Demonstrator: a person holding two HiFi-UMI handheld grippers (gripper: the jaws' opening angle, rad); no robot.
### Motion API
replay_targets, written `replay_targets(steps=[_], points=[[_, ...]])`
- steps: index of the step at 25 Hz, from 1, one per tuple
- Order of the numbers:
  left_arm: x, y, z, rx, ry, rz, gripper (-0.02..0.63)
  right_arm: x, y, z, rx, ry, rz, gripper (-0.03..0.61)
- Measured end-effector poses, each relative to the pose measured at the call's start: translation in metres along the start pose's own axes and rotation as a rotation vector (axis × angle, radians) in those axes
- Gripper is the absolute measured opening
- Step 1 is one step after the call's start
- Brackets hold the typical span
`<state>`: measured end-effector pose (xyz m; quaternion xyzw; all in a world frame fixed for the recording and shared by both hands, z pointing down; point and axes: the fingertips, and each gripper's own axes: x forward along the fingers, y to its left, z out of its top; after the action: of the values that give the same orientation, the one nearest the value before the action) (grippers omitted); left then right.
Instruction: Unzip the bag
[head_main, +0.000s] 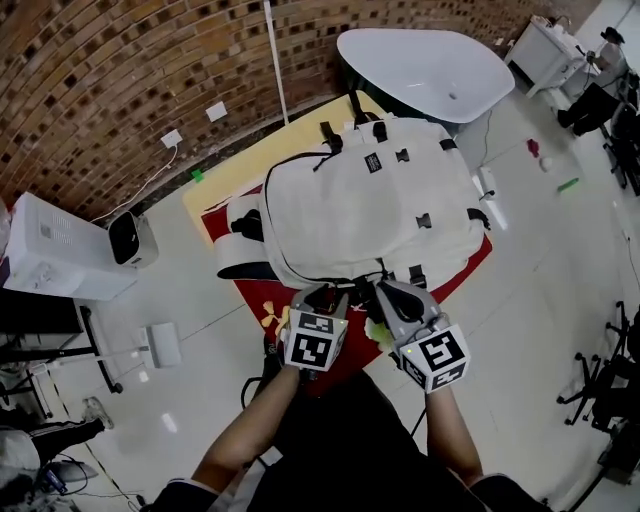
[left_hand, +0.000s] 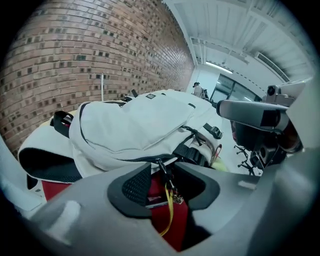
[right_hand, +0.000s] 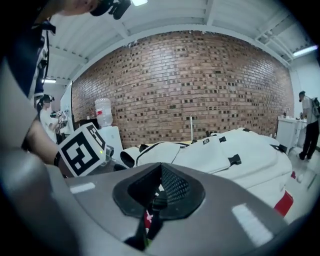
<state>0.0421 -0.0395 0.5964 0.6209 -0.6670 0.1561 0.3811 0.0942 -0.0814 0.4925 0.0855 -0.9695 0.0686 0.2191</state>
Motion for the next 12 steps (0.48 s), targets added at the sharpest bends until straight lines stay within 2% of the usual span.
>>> replay_targets(steps=[1,2,3,6,7,8,12], points=[[0.001,0.001,0.0,0.017,0.008,-0.004,0.13,0.003,0.0,-0.004,-0.012,0.02,-0.007,0.005],[0.002,0.001,0.0,0.034,0.016,-0.017,0.066,0.005,-0.001,-0.007,-0.022,0.038,-0.012,0.003],[0.003,0.001,-0.002,0.045,0.027,-0.033,0.032,0.008,0.0,-0.011,-0.034,0.057,-0.012,0.003],[0.001,0.001,-0.008,0.061,0.063,-0.068,0.026,0.023,0.01,-0.02,-0.142,0.116,0.026,0.003],[0.0,0.001,-0.008,0.071,0.065,-0.075,0.026,0.029,0.014,-0.024,-0.195,0.146,0.048,0.111],[-0.001,0.001,-0.007,0.084,0.065,-0.081,0.025,0.035,0.018,-0.029,-0.255,0.182,0.066,0.152],[-0.005,0.002,-0.003,0.143,0.061,-0.108,0.023,0.059,0.028,-0.06,-0.58,0.342,0.131,0.178]])
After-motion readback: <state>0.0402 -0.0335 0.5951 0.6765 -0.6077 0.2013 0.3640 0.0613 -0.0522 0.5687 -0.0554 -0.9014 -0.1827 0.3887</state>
